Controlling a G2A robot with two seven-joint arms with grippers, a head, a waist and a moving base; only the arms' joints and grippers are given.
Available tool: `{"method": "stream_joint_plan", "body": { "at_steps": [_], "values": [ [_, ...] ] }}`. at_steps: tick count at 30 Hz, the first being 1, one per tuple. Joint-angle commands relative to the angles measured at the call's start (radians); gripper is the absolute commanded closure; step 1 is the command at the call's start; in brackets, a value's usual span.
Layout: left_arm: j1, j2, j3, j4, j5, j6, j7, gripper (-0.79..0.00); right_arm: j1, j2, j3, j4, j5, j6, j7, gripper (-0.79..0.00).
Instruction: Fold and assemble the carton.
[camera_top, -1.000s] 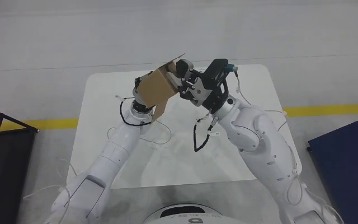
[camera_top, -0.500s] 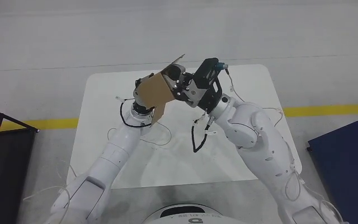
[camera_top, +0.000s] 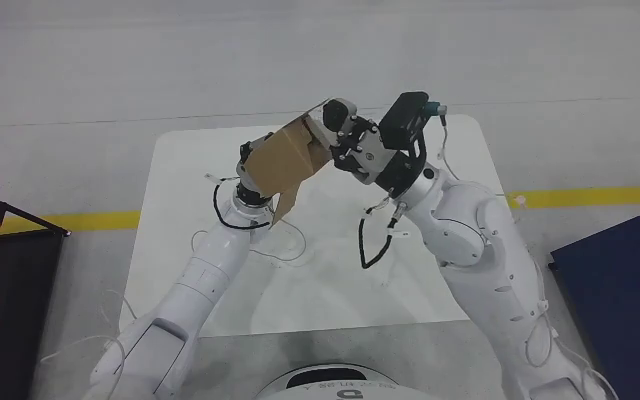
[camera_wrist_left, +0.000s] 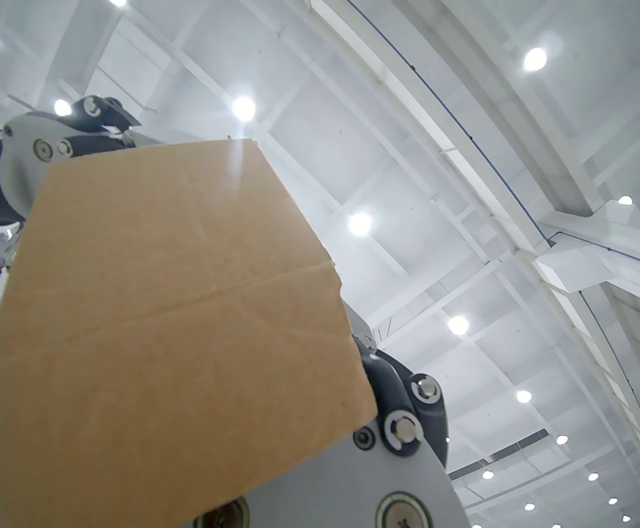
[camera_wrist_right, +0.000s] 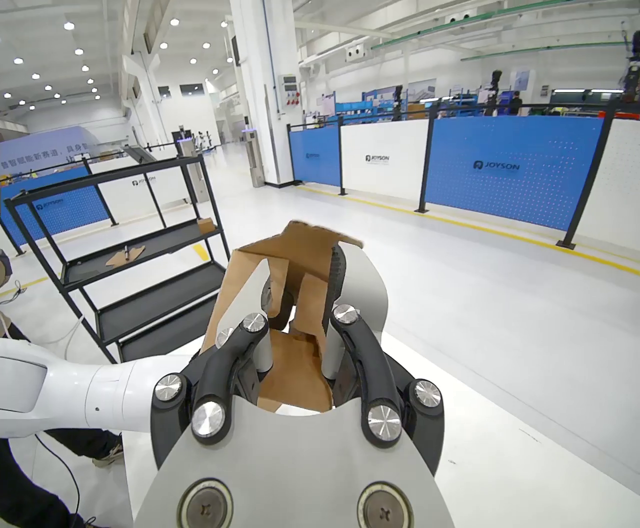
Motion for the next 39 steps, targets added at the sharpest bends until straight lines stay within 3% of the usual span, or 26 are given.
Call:
{"method": "stream_joint_plan", "body": {
  "at_steps": [1,9,17,33,39],
  "values": [
    [0.001,0.001,-0.001,-0.003,0.004,0.0,0.0,0.0,-0.002,0.002,0.033,-0.017,0.004,0.003,-0.009,-0.314],
    [0.012,0.003,-0.004,-0.011,0.013,0.0,0.0,0.0,0.086,-0.003,0.028,-0.027,-0.019,0.012,-0.043,-0.296],
    [0.021,0.006,-0.013,-0.021,0.013,0.0,0.0,0.0,0.225,-0.012,-0.056,0.07,0.04,-0.029,0.159,-0.28],
    [0.02,0.002,-0.018,-0.022,0.015,0.0,0.0,0.0,0.113,0.016,0.022,-0.043,0.126,-0.043,0.351,-0.28],
    [0.023,0.004,-0.019,-0.023,0.021,0.0,0.0,0.0,0.076,0.023,0.038,-0.06,0.218,-0.056,0.381,-0.342]
  ]
}}
